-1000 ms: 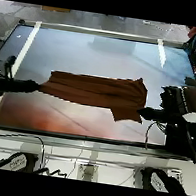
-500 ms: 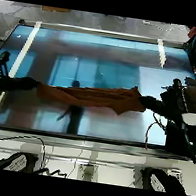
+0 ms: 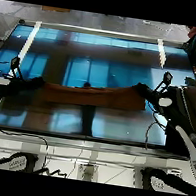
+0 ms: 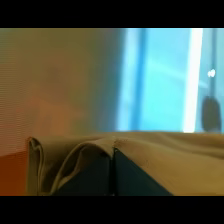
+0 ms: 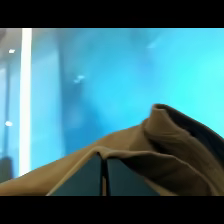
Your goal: Fold the clothes and pants, and hang the long-sleeved shirts on hangers.
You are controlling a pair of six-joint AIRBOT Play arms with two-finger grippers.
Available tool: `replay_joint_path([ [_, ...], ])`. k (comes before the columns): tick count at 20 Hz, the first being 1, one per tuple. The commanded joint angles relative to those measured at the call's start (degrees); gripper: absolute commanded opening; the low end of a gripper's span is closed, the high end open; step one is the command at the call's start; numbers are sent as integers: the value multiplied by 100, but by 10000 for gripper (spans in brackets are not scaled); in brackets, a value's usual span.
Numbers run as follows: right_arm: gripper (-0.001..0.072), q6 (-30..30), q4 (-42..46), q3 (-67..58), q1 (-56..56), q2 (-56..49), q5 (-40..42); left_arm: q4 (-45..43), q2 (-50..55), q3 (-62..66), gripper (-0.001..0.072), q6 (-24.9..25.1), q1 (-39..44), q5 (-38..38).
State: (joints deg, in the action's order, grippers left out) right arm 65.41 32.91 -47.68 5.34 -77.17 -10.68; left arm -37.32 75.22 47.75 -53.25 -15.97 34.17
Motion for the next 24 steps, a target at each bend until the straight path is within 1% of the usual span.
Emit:
replay_joint_path([
  [1, 90, 55, 52, -136, 31, -461, 94, 181, 190, -4, 400, -63, 48, -446],
  [2, 323, 55, 52, -136, 31, -459, 50, 181, 190, -4, 697, -33, 44, -492],
  [3, 507, 55, 55, -136, 31, -452, -13, 177, 188, -4, 702, 17, 20, -483],
  [4, 543, 55, 57, -136, 28, -452, -101, 118, 186, -4, 701, 11, -4, -463],
  [7, 543, 52, 103, -138, 28, -450, -487, -378, 188, -4, 699, -33, -122, -46],
  [8, 543, 50, 227, -142, 28, -448, -680, -605, 190, -2, 699, -216, -188, 111],
  [10, 543, 50, 835, -269, 31, -450, -1281, -1025, 251, 9, 697, -688, -323, 450],
  [12, 543, 52, 1325, -527, 31, -450, -1864, -1067, 492, 120, 697, -680, -415, 1141],
  [14, 543, 52, 1429, -824, 31, -450, -2216, -1069, 905, 382, 697, -678, -415, 1915],
  [16, 543, 52, 1429, -1161, 31, -450, -2540, -1064, 1311, 673, 698, -669, -389, 2234],
  [18, 542, 52, 1425, -1484, 44, -450, -2889, -1008, 1532, 905, 687, -538, -328, 2238],
  [19, 541, 52, 1412, -1611, 55, -450, -2953, -920, 1567, 984, 635, -374, -264, 2164],
  [20, 539, 52, 1410, -1687, 85, -455, -2924, -837, 1567, 1023, 526, -262, -195, 2041],
  [21, 503, 52, 1397, -1720, 109, -459, -2852, -745, 1567, 1049, 423, -188, -92, 1897],
  [22, 413, 55, 1392, -1718, 155, -468, -2811, -675, 1567, 1056, 281, -155, 17, 1757],
  [23, 373, 55, 1397, -1718, 229, -501, -2815, -680, 1567, 1080, 15, -144, 153, 1683],
  [24, 355, 55, 1399, -1718, 321, -535, -2813, -682, 1567, 1134, 21, -66, 271, 1687],
])
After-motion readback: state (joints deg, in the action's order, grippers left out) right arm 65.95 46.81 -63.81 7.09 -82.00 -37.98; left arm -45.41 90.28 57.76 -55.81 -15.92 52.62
